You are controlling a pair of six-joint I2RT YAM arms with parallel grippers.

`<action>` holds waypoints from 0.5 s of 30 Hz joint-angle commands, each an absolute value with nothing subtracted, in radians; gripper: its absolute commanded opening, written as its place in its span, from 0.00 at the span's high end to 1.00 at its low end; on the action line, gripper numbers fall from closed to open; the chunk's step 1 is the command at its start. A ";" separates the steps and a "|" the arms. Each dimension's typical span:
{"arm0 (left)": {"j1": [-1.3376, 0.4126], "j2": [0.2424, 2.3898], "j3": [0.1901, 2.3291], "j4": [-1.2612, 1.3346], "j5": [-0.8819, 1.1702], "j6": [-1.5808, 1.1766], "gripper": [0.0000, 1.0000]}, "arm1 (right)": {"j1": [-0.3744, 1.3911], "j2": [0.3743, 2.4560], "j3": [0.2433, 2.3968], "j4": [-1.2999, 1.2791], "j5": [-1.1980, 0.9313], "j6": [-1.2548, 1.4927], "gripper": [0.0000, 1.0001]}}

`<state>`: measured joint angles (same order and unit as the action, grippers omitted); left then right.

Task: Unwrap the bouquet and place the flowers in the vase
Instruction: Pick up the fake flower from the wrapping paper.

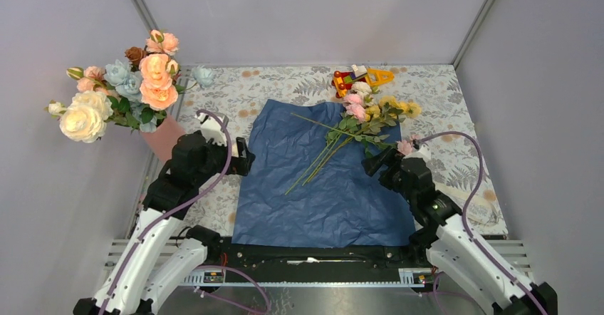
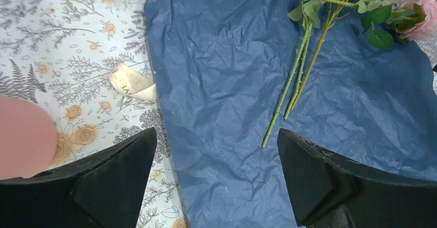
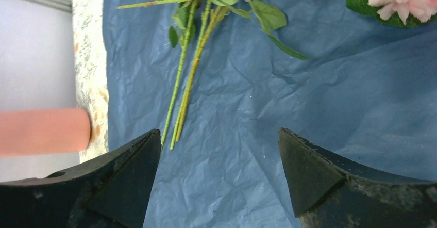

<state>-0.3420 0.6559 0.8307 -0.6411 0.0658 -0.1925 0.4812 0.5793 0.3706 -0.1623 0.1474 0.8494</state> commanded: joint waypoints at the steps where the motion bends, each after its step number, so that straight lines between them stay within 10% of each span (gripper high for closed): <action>1: -0.364 0.664 0.794 -0.528 0.033 -0.216 0.05 | 0.476 0.682 0.371 -0.017 0.228 0.941 0.13; 15: -0.364 0.640 0.771 -0.537 0.026 -0.213 0.04 | 0.668 0.909 0.419 0.170 0.659 1.260 0.27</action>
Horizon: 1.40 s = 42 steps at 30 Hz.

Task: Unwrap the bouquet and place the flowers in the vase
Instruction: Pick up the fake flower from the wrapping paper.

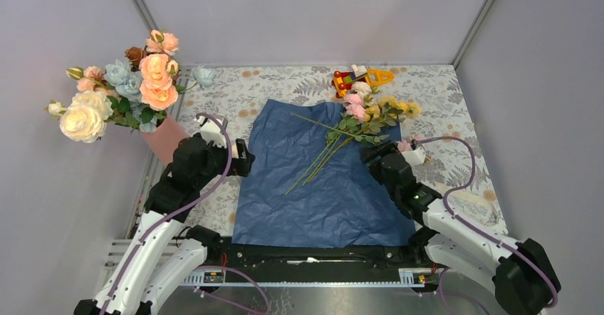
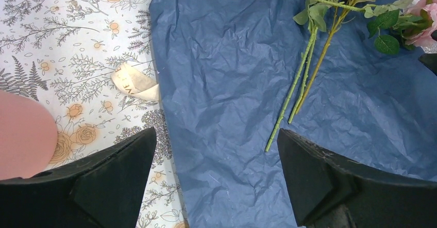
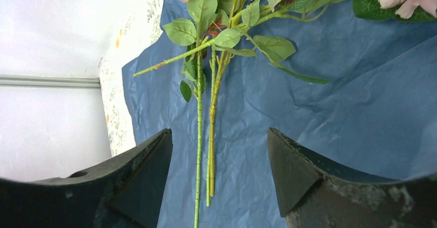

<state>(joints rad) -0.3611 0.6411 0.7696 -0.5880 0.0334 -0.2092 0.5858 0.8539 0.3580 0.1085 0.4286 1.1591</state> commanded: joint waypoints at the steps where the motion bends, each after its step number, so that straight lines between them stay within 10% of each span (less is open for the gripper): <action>1: -0.364 0.640 0.772 -0.537 0.029 -0.212 0.04 | 0.687 0.932 0.434 0.167 0.694 1.272 0.28; 42: -0.362 0.685 0.779 -0.568 0.100 -0.173 0.04 | 0.672 1.676 0.775 0.232 0.812 1.720 0.55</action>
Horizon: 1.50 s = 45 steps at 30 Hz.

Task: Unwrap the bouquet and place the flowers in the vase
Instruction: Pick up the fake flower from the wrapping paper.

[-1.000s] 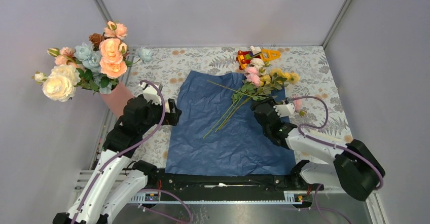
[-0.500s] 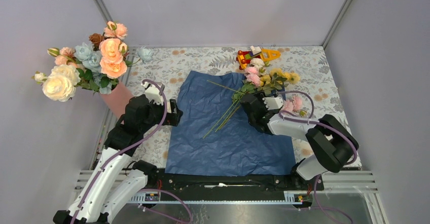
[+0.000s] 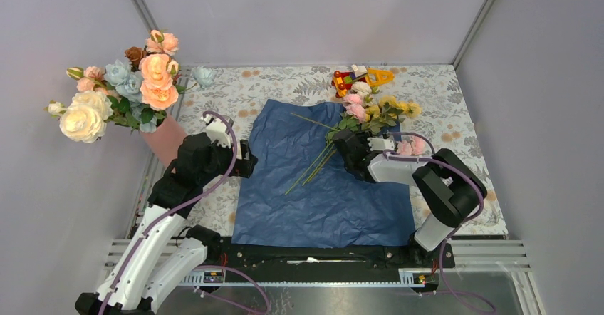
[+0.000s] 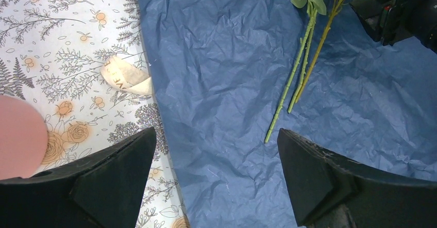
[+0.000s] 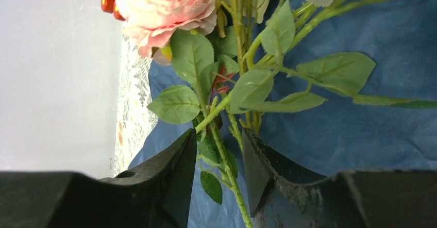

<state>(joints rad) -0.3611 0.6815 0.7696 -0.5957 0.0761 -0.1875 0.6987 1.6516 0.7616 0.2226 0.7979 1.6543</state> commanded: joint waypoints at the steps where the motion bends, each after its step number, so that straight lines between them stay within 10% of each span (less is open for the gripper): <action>1: -0.362 0.686 0.779 -0.568 0.101 -0.172 0.04 | 0.664 1.685 0.773 0.243 0.800 1.722 0.56; 20: -0.362 0.686 0.779 -0.573 0.084 -0.167 0.04 | 0.605 1.768 0.821 0.285 0.752 1.707 0.62; 45: -0.360 0.689 0.779 -0.578 0.071 -0.161 0.04 | 0.590 1.642 0.705 0.340 0.797 1.696 0.97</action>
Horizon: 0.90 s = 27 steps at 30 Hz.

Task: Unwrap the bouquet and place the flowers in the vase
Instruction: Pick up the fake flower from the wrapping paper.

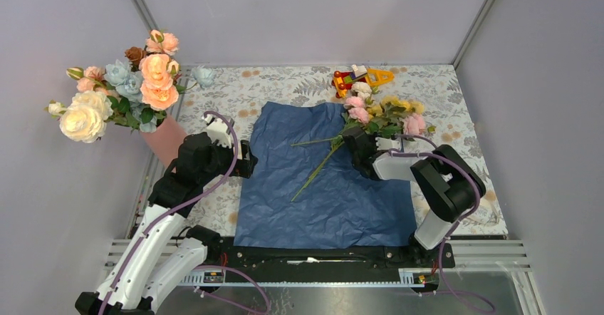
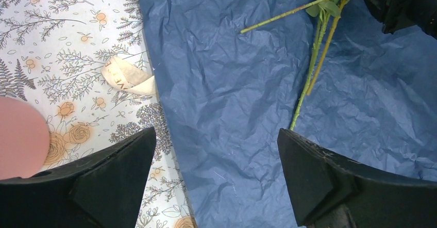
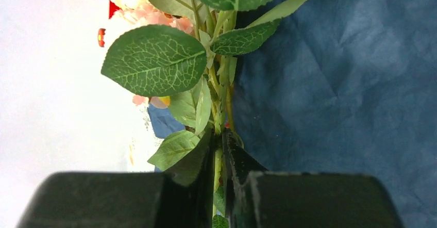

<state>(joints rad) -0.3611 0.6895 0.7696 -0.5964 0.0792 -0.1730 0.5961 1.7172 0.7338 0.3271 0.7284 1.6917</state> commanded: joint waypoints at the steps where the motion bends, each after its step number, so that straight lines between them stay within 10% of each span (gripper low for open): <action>1: -0.359 0.688 0.780 -0.578 0.071 -0.161 0.03 | 0.590 1.634 0.696 0.342 0.794 1.696 0.97; 10: -0.357 0.687 0.779 -0.578 0.075 -0.161 0.04 | 0.590 1.578 0.628 0.372 0.758 1.664 0.74; 27: -0.356 0.687 0.778 -0.578 0.083 -0.158 0.04 | 0.590 1.645 0.665 0.387 0.754 1.645 0.73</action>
<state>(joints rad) -0.3607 0.6891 0.7696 -0.5964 0.0792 -0.1730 0.5953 1.6291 0.6334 0.3721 0.7273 1.6428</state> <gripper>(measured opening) 0.963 0.257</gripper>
